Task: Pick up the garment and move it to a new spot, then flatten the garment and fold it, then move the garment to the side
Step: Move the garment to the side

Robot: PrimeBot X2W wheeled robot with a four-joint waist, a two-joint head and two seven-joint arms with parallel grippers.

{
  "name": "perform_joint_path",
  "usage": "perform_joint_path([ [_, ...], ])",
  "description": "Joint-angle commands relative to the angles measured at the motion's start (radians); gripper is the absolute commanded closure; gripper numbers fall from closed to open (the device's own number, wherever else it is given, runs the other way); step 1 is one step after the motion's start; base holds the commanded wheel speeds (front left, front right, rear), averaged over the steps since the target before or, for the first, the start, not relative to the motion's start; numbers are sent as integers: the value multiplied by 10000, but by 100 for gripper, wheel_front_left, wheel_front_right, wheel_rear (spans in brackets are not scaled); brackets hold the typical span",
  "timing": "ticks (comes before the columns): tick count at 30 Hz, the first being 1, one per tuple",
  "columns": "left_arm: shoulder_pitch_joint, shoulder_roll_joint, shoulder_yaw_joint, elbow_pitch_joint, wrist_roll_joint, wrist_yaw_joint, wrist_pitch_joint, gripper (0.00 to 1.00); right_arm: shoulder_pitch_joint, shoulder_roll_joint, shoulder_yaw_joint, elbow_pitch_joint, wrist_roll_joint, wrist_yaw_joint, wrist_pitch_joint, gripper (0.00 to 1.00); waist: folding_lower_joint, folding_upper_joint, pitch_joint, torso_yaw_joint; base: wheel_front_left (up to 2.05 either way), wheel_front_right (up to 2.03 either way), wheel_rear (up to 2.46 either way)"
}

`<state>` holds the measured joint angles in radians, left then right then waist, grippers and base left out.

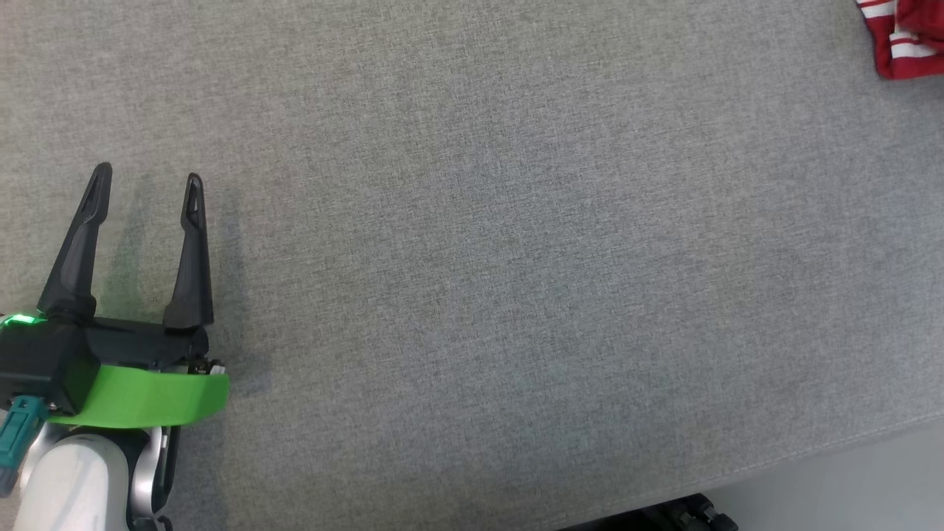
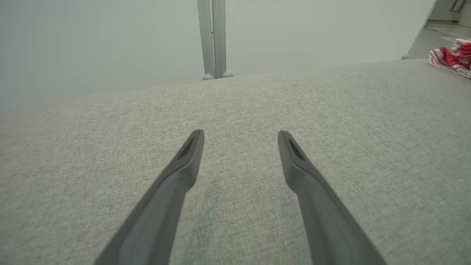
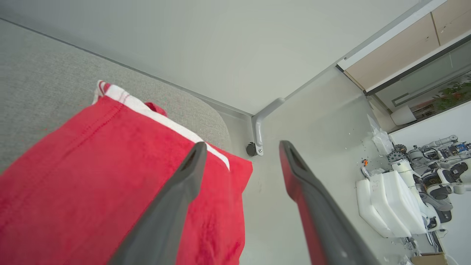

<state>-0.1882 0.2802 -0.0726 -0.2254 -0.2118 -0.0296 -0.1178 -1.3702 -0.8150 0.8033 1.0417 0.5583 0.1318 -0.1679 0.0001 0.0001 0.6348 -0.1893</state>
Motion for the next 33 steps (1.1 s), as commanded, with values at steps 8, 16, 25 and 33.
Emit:
perform_joint_path([
  [8, 223, -257, -94, 864, -291, 95, -515, 0, -22, 929, -585, 284, -291, -24, -927, 0, -1, -1, -1212, 260, 0, 0, 0],
  [16, 809, -492, 112, 1783, -640, 245, -983, 0, 1733, 1863, -2059, -2020, -914, -23, -972, 0, -1, -1, -2735, 613, 0, 0, 0],
  [25, 1510, -688, 239, 2283, -823, 385, -1224, 0, 4899, 3232, -3966, -4334, -1799, -23, -971, 0, -1, -1, -4124, 1102, 0, 0, 0],
  [33, 1779, -816, 177, 2689, -948, 374, -1307, 0, 8033, 4510, -5664, -6371, -2248, -23, -971, 0, -1, -1, -4774, 1457, 0, 0, 0],
])
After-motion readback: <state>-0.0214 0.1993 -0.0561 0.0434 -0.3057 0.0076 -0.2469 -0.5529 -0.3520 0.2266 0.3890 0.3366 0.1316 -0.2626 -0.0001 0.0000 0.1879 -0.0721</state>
